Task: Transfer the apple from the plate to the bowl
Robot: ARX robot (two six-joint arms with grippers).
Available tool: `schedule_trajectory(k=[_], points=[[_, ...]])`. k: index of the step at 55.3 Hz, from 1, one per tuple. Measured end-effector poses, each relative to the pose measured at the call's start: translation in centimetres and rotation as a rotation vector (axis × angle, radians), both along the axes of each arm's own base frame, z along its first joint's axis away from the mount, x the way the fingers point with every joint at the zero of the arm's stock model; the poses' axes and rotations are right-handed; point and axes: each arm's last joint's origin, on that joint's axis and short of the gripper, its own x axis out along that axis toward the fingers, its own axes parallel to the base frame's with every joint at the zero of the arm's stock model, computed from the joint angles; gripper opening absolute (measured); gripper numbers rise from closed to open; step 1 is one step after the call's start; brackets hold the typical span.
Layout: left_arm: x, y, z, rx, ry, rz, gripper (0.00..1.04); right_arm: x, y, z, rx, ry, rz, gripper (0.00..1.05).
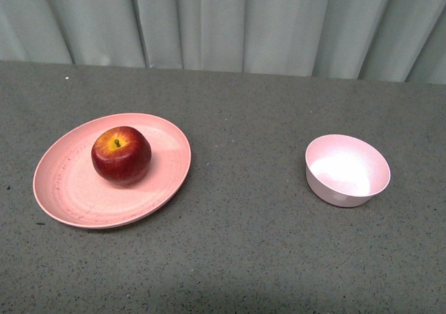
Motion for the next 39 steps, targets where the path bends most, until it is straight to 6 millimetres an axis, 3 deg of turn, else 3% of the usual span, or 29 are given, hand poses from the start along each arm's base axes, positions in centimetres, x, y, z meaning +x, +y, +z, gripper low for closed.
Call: schedule_trajectory(k=[39], points=[[0.00, 0.00, 0.00, 0.000, 0.000, 0.000, 0.98, 0.00, 0.00, 0.00, 0.000, 0.000, 0.000, 0.95]])
